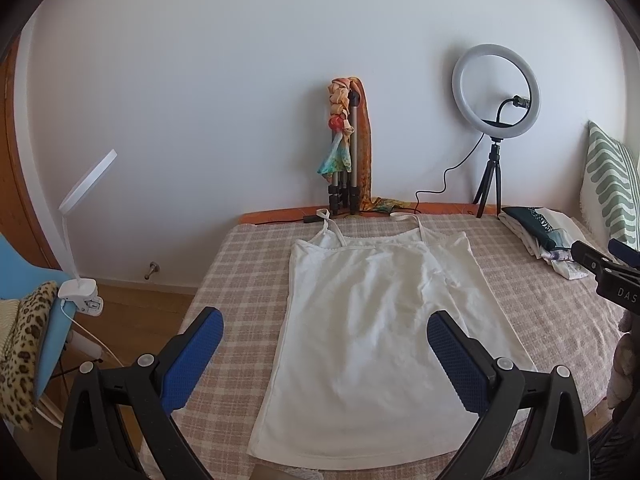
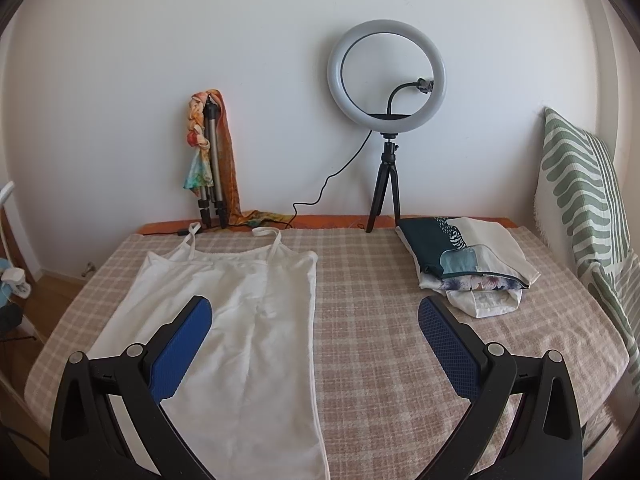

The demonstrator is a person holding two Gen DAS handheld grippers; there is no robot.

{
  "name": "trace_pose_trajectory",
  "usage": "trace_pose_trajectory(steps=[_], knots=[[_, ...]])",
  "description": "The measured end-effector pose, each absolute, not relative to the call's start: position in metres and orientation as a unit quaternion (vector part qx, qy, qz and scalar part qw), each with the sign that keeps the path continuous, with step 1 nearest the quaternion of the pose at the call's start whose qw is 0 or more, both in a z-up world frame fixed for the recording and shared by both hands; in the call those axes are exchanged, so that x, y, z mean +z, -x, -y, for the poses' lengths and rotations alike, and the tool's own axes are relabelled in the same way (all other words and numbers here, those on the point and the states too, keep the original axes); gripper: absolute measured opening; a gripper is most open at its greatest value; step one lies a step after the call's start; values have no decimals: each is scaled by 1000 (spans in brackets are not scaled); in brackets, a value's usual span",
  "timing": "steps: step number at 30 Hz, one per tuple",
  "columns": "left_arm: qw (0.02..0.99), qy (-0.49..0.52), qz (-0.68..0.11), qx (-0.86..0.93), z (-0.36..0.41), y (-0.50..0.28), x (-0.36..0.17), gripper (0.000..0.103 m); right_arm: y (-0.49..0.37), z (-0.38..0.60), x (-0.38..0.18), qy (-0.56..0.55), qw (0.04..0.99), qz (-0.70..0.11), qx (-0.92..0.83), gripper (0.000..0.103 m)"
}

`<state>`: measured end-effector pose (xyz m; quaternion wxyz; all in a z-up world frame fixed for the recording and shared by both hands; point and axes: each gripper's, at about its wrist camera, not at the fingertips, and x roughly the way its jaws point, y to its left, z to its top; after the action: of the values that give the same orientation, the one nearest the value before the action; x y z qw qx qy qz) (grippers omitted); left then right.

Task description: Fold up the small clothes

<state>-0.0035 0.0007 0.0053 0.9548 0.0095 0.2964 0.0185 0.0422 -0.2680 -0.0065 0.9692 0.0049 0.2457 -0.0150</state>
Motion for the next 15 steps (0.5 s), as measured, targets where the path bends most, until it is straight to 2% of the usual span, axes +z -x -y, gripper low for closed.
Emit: trace_pose_trajectory(steps=[15], knots=[[956, -8, -294, 22, -1, 3, 6, 103, -42, 267, -8, -5, 969, -247, -15, 103]])
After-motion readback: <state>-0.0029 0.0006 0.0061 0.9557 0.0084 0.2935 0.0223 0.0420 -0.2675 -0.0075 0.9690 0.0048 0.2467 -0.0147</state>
